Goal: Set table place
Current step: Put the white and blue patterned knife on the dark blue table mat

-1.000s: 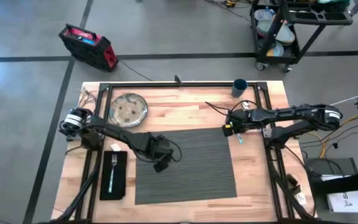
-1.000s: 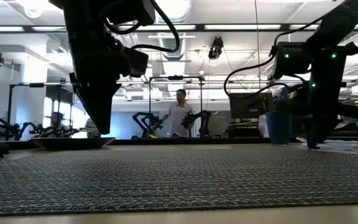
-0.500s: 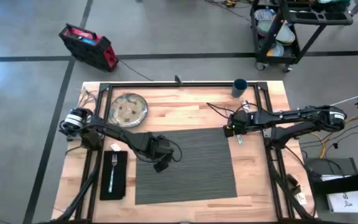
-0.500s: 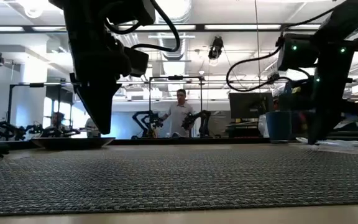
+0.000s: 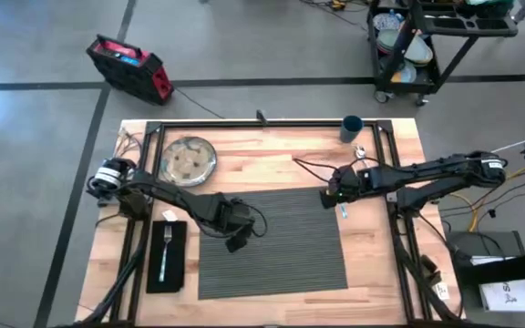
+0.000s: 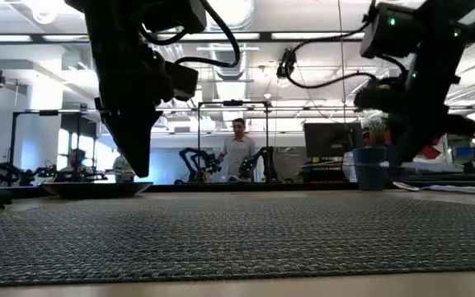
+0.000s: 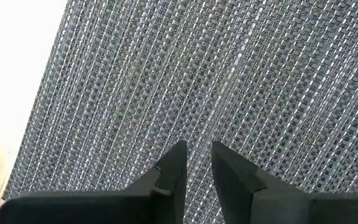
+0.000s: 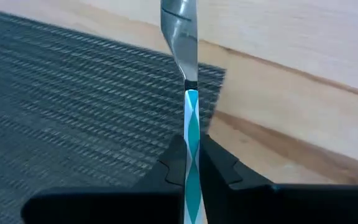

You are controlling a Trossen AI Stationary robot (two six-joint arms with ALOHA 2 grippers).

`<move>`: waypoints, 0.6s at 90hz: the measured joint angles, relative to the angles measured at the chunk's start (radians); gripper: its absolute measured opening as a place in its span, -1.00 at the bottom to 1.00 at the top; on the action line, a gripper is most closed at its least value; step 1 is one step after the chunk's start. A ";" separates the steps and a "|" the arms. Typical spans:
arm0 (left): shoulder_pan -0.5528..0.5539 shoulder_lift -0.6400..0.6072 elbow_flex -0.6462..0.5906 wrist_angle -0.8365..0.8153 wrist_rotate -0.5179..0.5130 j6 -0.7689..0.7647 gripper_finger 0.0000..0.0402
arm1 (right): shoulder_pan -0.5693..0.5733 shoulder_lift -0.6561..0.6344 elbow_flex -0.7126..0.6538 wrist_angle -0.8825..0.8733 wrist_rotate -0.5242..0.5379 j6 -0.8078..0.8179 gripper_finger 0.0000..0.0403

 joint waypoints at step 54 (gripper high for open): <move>0.000 0.000 -0.001 0.001 0.001 -0.001 -0.71 | 0.389 0.170 0.186 -0.003 0.142 0.366 -1.00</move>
